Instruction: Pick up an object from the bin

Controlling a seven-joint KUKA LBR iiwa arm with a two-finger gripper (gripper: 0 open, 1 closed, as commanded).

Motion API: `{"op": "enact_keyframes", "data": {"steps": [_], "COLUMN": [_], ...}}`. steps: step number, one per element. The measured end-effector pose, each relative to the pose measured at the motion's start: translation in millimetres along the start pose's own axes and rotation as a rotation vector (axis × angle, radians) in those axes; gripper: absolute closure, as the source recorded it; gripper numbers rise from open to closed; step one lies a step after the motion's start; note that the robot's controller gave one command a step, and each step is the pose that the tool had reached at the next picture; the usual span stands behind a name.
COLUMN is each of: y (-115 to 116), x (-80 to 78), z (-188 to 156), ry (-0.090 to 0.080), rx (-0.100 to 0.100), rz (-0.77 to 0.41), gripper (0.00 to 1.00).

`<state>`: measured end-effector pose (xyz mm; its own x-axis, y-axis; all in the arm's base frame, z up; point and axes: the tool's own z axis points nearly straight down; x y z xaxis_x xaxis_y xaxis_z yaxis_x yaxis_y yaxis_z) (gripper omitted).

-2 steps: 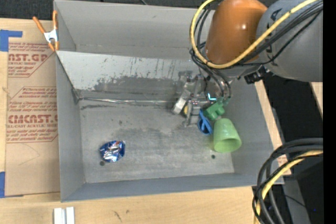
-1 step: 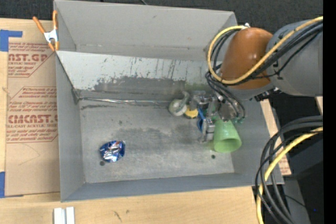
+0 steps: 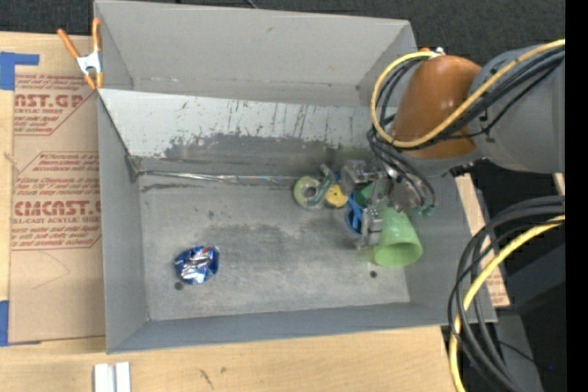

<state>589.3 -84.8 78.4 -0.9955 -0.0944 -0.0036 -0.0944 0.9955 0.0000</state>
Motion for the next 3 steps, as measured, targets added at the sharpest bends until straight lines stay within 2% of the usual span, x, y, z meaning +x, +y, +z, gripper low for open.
{"op": "enact_keyframes", "data": {"steps": [1,2,3], "y": [-31.3,-31.8,-41.0], "x": [1.1,9.0,11.6], "z": [3.7,4.4,5.9], "ry": [-0.003,0.002,0.0], "rx": [-0.014,-0.027,-0.01], "rz": [0.105,0.026,0.022], "gripper": [0.0,0.0,1.0]}}
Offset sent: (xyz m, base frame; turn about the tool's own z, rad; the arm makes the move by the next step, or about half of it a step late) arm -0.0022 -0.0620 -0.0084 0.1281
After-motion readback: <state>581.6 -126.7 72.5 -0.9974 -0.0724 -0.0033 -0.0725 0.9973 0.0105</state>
